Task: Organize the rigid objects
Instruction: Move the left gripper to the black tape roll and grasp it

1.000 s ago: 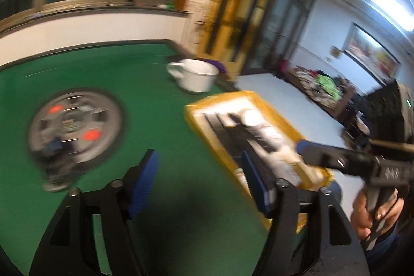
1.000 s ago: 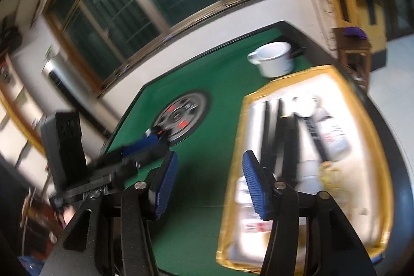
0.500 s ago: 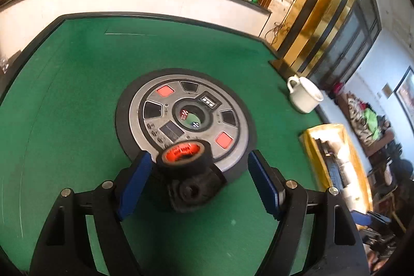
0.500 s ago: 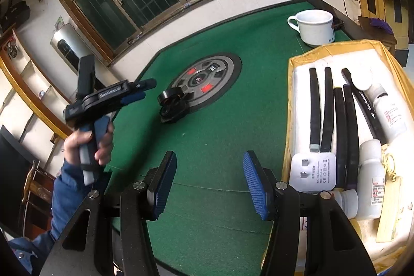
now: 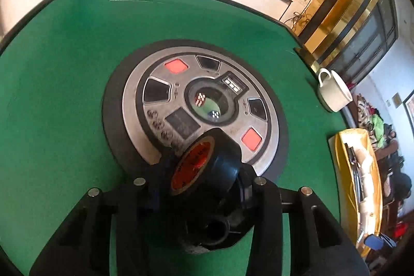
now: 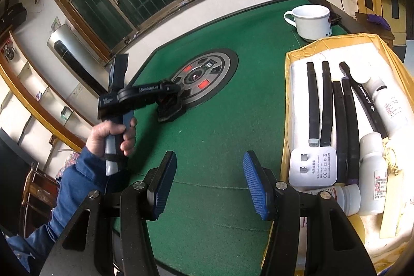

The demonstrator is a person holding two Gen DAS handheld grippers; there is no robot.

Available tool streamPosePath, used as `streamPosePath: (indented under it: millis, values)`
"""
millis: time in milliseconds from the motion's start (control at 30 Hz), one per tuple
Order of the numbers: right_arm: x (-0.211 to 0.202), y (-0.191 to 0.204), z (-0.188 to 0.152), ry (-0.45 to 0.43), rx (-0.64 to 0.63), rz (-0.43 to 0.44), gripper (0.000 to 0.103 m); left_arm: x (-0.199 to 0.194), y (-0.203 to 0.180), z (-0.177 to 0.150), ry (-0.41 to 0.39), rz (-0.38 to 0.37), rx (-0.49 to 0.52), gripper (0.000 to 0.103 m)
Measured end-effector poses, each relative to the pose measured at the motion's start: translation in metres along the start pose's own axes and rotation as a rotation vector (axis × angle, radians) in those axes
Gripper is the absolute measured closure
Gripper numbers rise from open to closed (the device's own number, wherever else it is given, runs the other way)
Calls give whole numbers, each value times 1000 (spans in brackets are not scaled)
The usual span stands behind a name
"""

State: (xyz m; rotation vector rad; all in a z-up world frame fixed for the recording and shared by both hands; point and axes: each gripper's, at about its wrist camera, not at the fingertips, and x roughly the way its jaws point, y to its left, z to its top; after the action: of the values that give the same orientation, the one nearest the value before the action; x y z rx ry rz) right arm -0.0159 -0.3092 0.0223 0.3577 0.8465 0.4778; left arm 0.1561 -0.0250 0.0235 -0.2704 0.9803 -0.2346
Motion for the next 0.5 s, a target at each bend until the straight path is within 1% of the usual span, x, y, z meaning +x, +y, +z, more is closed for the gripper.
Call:
streamPosePath:
  millis: [133,233,333,400,500]
  values:
    - [7,2,1,15,-9,3,54,-12,-5,-18,-20,20,53,71]
    - [14,4,1,30,-12,2,54,-25,-4,-31,-33,31,68,79]
    - [19,8,2,44,-21,4,54,-39,4,-40,-50,28,46,86]
    - [27,13,4,65,-29,7,54,-44,13,-46,-54,14,10,88]
    - [38,22,8,82,-43,13,54,-48,16,-49,-68,8,7,89]
